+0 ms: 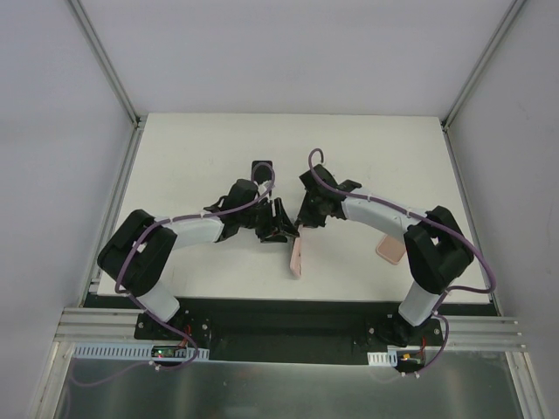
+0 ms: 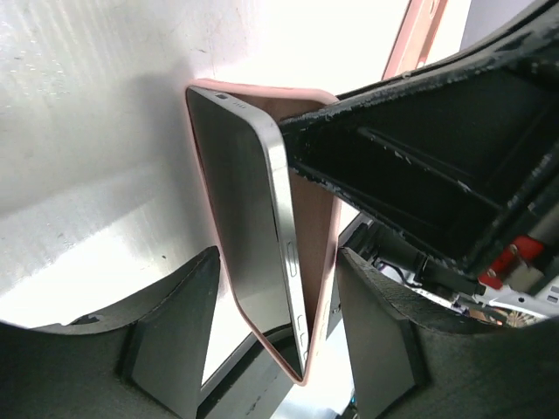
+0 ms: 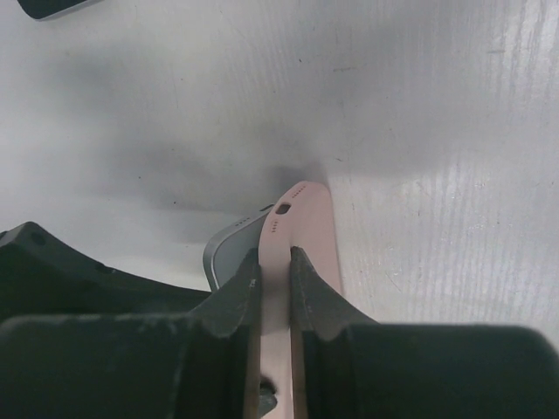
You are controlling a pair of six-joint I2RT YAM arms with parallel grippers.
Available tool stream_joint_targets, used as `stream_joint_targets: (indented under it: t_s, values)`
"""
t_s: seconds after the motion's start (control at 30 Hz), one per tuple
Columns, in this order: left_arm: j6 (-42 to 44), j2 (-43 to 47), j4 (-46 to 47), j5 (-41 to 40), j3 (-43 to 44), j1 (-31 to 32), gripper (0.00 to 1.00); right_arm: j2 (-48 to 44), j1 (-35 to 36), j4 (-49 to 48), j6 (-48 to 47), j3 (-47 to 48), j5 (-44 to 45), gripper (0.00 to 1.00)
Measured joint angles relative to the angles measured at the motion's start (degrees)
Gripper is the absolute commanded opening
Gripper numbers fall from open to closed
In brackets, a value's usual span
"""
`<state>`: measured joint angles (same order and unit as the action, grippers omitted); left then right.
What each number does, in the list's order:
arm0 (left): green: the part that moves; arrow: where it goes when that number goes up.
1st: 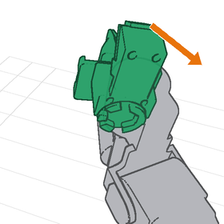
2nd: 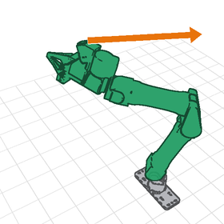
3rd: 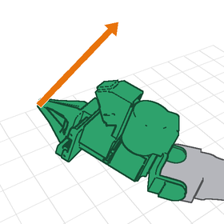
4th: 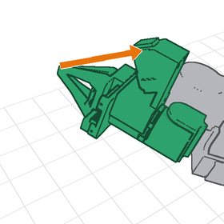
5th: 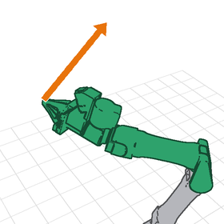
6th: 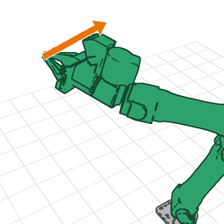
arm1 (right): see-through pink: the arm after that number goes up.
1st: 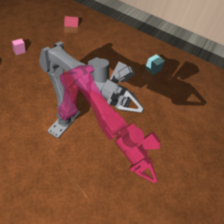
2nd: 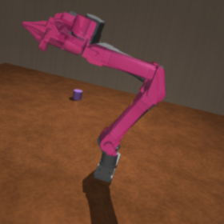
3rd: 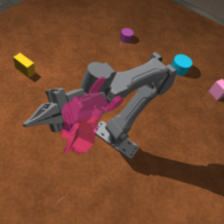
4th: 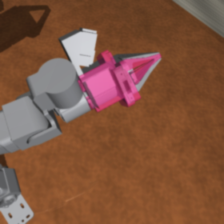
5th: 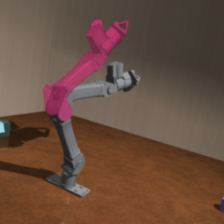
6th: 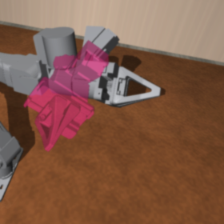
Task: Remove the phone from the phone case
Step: Remove the phone case from the phone.
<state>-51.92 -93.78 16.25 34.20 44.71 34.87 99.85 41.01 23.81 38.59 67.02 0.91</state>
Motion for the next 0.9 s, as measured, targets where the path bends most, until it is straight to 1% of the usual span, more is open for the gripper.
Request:
stream_joint_targets:
  t_s: [0.23, 0.37, 0.47, 0.5, 0.63, 0.8, 0.9]
  values:
    - [-1.5, 4.9, 2.4, -3.2, -4.3, -1.3, 0.55, 0.0, -0.4, -1.1, 0.0, -0.2, -0.9, 0.01]
    - [-1.7, 5.0, 2.9, -3.3, -4.5, -1.6, 0.54, 0.0, -0.4, -1.8, 0.0, -0.2, -1.3, 0.01]
    - [-1.8, 4.7, 2.9, -3.4, -4.5, -1.6, 0.51, 0.0, -0.4, -2.3, 0.0, -0.4, -1.4, 0.01]
    - [-1.7, 4.5, 2.4, -3.6, -4.2, -1.6, 0.49, 0.0, -0.4, -2.5, 0.0, -0.5, -1.4, 0.01]
    - [-0.9, 3.4, -1.0, -5.7, -2.1, -1.4, 0.45, 1.2, -0.6, -2.1, 0.1, -1.9, -1.2, 0.02]
    - [1.4, 3.1, -5.8, -9.1, 1.0, -0.4, 0.44, 2.1, -1.1, -2.8, 1.0, -2.3, -3.0, 0.01]
    - [2.4, 3.1, -7.1, -10.3, 1.9, 0.2, 0.46, 2.2, -1.1, -3.1, 1.2, -2.3, -3.4, 0.01]
